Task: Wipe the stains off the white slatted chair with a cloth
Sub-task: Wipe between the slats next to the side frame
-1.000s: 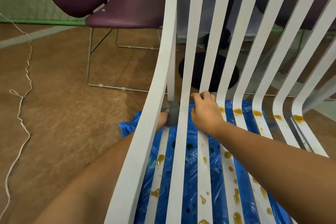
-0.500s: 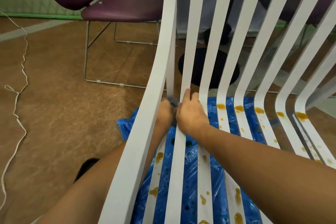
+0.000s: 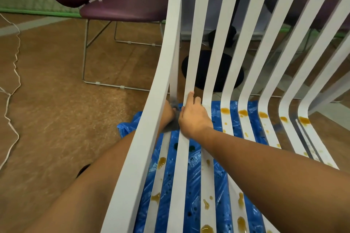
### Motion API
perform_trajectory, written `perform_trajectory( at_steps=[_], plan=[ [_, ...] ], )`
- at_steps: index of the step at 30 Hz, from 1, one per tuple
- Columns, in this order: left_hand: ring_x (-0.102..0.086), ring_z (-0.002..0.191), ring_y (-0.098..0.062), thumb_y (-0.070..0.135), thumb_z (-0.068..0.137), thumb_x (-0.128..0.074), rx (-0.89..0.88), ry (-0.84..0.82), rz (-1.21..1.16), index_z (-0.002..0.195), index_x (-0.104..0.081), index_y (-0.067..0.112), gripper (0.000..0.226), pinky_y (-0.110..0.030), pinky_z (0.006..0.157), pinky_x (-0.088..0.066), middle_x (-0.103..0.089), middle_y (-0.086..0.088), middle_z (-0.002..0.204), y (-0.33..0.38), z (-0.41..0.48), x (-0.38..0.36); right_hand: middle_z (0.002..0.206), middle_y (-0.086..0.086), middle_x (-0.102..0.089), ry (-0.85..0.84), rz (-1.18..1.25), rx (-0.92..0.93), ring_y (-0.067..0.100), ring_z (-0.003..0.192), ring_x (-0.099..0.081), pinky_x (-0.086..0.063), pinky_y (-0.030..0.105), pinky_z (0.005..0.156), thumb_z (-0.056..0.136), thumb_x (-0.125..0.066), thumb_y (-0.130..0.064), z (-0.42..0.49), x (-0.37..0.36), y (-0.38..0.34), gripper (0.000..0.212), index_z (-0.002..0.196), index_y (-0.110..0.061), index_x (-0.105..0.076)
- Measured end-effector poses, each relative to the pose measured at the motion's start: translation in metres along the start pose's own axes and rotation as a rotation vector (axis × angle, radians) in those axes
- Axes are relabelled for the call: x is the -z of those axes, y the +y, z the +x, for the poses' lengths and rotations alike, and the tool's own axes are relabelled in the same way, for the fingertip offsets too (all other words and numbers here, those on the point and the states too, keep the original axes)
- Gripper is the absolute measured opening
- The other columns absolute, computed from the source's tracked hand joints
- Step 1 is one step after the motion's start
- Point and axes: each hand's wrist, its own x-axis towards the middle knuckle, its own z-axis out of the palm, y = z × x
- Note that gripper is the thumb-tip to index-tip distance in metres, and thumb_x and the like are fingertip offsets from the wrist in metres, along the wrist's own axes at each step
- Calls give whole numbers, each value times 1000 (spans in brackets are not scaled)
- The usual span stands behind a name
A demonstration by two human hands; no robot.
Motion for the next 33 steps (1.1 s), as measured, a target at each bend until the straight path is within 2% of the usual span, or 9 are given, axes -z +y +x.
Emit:
perform_trajectory(
  at_steps=[3,6,8,10,13,17,21,26,33],
  plan=[
    [-55,130,-37,36,98,-61,85,-89,53,138,-54,0,54,-45,109,-44,-57,-20,141,-23,7,0,136,16,-40,-17,-13,8,32,109,-59,-55,39,87,99,-48,-26,-1,0,0,70,154,-10,-8],
    [-52,134,-35,42,100,-56,112,-192,124,141,-53,3,57,-47,113,-41,-55,-19,144,-32,6,0,134,15,-40,-1,-34,11,31,105,-59,-54,36,84,99,-47,-21,-2,-3,0,70,155,-10,-7],
    [-50,135,-35,41,100,-56,68,-119,115,141,-53,4,56,-46,114,-39,-54,-18,145,-32,6,-4,133,15,-41,-1,-38,14,31,104,-60,-54,36,83,99,-47,-21,-3,-3,0,70,155,-9,-7],
    [-54,130,-36,39,99,-58,27,-34,105,133,-58,5,48,-45,110,-42,-57,-19,140,-28,10,-3,131,15,-41,0,-47,23,30,101,-60,-54,35,79,99,-46,-22,-3,-4,-1,69,155,-9,-6],
    [-65,104,-36,35,95,-62,24,65,68,94,-58,9,26,-40,88,-52,-68,-22,114,-21,27,-8,132,15,-39,1,-77,35,30,96,-60,-50,33,72,100,-42,-23,-3,-6,0,68,155,-8,-5],
    [-56,78,-28,24,90,-65,44,132,21,85,-54,10,19,-38,76,-52,-68,-21,98,-16,47,-13,132,16,-38,-1,-94,36,30,94,-60,-50,34,72,98,-43,-21,0,-7,4,71,155,-6,-3],
    [-54,76,-25,29,87,-71,73,119,40,82,-55,10,25,-38,75,-52,-59,-13,85,-18,51,-13,131,15,-38,-3,-89,30,30,93,-59,-46,33,70,99,-43,-22,1,-8,5,71,155,-8,-3],
    [-58,76,-24,45,83,-75,89,31,46,83,-58,9,40,-34,71,-50,-63,-13,86,-32,42,-7,134,14,-37,-5,-60,11,30,95,-59,-54,38,73,100,-43,-27,1,-4,3,68,155,-13,-6],
    [-61,72,-21,45,77,-82,90,-94,99,67,-56,16,40,-33,67,-50,-57,0,66,-54,-24,-4,133,13,-36,-24,-68,-11,30,93,-59,-57,44,78,99,-46,-25,2,-6,2,70,156,-15,-6]
  ],
)
